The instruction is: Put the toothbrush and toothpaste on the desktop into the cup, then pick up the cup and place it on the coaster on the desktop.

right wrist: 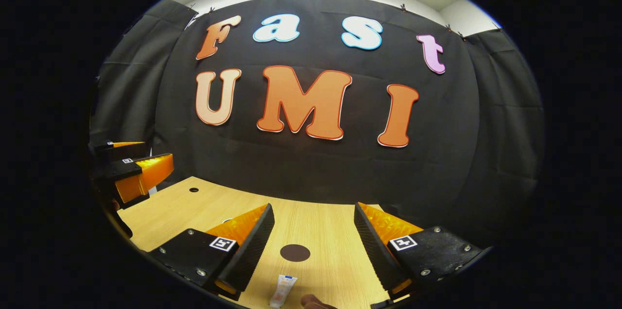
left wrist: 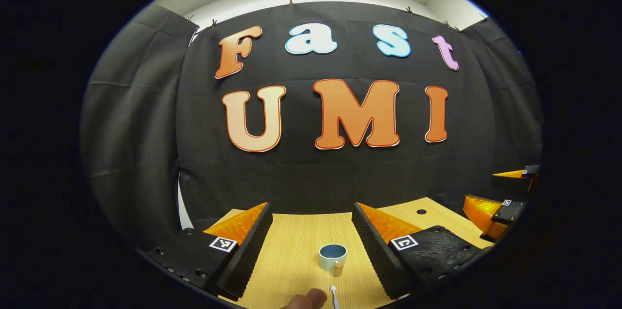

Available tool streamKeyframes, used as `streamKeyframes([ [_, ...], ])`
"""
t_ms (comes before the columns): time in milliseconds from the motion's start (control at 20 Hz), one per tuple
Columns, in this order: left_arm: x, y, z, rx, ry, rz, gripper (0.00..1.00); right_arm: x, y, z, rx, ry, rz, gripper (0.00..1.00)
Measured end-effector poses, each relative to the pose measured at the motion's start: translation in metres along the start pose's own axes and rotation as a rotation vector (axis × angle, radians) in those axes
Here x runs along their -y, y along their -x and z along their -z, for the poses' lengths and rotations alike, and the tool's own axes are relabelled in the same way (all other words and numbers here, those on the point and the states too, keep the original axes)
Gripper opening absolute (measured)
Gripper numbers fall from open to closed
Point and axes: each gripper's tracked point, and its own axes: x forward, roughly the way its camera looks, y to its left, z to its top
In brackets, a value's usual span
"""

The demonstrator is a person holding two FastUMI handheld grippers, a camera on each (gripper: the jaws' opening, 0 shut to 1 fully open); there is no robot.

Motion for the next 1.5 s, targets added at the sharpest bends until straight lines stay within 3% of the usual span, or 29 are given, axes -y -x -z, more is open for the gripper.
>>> streamKeyframes([
  [350,0.013,0.0,0.01,-0.025,0.004,0.009,0.99,0.0,-0.002,0.001,-0.004,-0.006,-0.01,0.99],
  [700,0.012,-0.006,0.044,-0.081,-0.04,-0.013,0.98,-0.004,-0.006,0.03,-0.076,0.003,-0.025,0.99],
  [850,0.016,-0.01,0.089,-0.176,-0.035,0.009,0.99,-0.013,-0.003,0.045,-0.112,0.022,-0.047,0.99],
  [1300,0.019,0.016,0.285,-0.654,0.042,0.014,0.99,-0.04,0.013,0.127,-0.326,0.039,-0.121,0.99],
  [1500,0.02,0.024,0.325,-0.791,0.093,0.002,1.0,-0.045,0.022,0.162,-0.429,0.023,-0.143,0.99],
])
